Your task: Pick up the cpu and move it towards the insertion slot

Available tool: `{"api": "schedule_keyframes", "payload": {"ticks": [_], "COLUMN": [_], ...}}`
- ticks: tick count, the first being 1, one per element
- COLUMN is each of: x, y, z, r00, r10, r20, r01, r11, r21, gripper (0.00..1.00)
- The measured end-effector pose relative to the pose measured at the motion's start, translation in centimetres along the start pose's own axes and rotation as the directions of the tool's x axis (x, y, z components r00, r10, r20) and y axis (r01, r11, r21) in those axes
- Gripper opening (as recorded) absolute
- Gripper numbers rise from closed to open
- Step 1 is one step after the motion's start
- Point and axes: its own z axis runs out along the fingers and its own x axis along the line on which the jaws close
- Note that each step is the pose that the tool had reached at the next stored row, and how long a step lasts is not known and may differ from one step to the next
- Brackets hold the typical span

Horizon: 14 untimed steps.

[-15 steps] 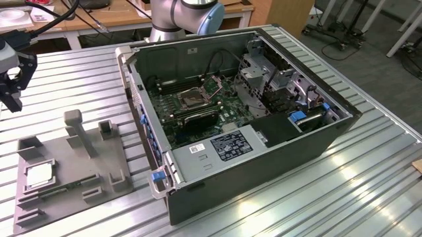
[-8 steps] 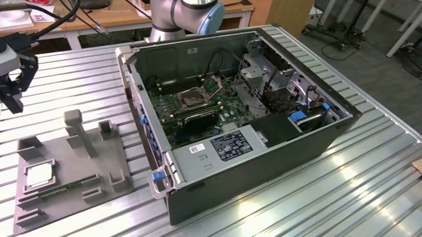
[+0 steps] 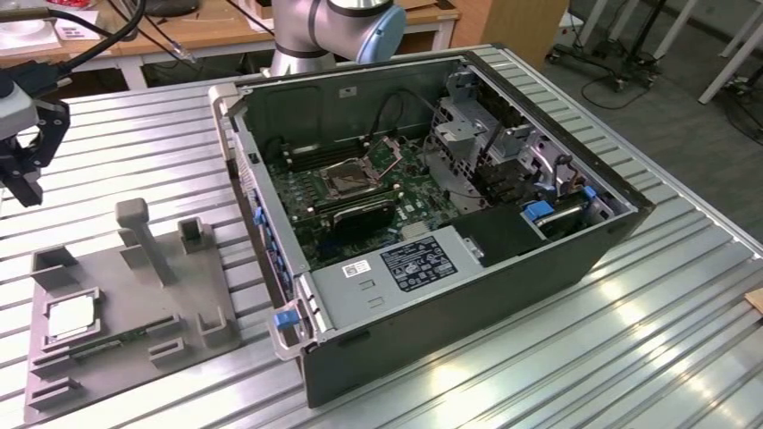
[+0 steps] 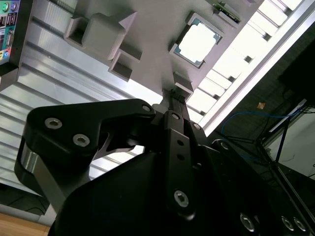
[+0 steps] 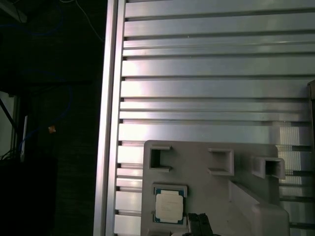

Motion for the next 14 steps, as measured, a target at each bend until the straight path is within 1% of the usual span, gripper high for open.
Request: {"api": "schedule_keyframes", "payload": {"ticks": [5,10,14], "x": [0.0,0.04,0.2], "y": [0.0,-0.01,-0.01], "z": [0.04,0.21,0.4], "r00": [1.0,1.0,1.0], "r10": [0.0,0.0,0.0], "r20": [0.0001,0.0008,0.0018], "r01": [0.0,0.0,0.0], "r11": [1.0,1.0,1.0], "r21": [0.0,0.0,0.0], "gripper": [0.1,0.1,0.1]}}
